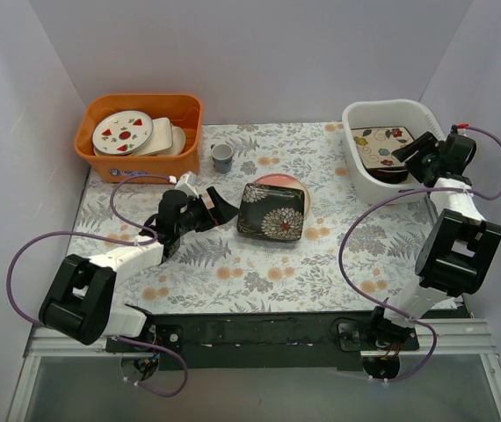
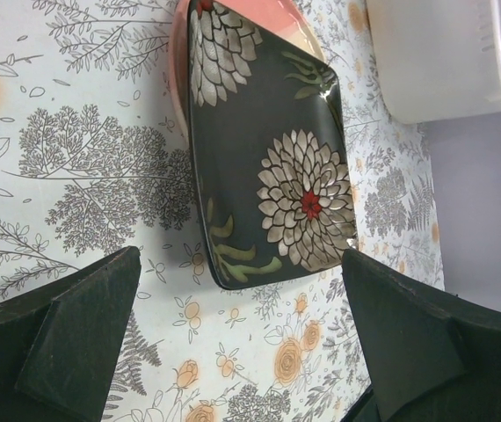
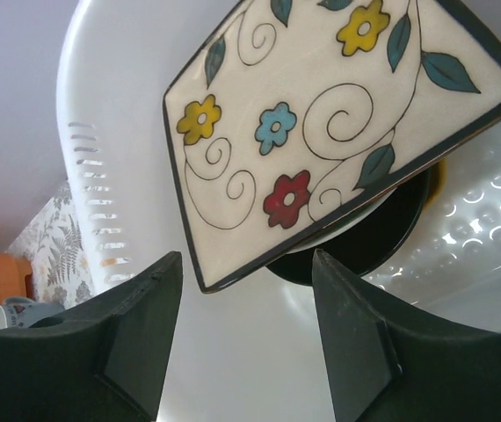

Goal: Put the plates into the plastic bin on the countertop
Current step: Place the plate in the plastic bin, then pick up the plate at the center of the board, then place the plate in the plastic bin.

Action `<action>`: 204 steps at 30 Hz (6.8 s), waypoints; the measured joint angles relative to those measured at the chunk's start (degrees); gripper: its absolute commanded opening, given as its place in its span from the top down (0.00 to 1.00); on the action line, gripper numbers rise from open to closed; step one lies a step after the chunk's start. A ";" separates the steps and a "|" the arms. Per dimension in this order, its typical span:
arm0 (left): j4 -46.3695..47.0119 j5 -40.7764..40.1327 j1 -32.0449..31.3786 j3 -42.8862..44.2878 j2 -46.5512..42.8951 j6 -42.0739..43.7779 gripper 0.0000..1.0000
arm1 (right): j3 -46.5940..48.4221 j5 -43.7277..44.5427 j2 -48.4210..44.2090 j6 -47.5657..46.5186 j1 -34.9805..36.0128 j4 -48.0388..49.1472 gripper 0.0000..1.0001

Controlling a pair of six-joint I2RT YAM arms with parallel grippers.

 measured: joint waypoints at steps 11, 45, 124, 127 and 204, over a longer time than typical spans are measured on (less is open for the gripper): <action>1.70 1.95 0.00 0.00 5.70 -0.44 0.03 | -0.70 -3.10 -7.43 0.52 1.36 1.38 0.30; 14.88 9.05 -1.36 2.34 23.61 -4.39 0.56 | -9.14 -9.81 -17.68 1.66 16.39 1.64 0.31; -1.11 9.42 -1.55 10.58 7.08 -4.48 1.00 | -12.96 -19.65 -13.40 -1.31 21.75 1.16 0.12; -1.46 9.88 -1.55 10.56 7.08 -4.50 1.00 | -12.92 -20.26 -12.33 -1.31 23.28 1.16 0.12; -2.40 13.77 -1.77 11.47 2.10 -3.74 0.02 | -11.89 -30.73 -1.49 9.27 32.44 13.75 0.99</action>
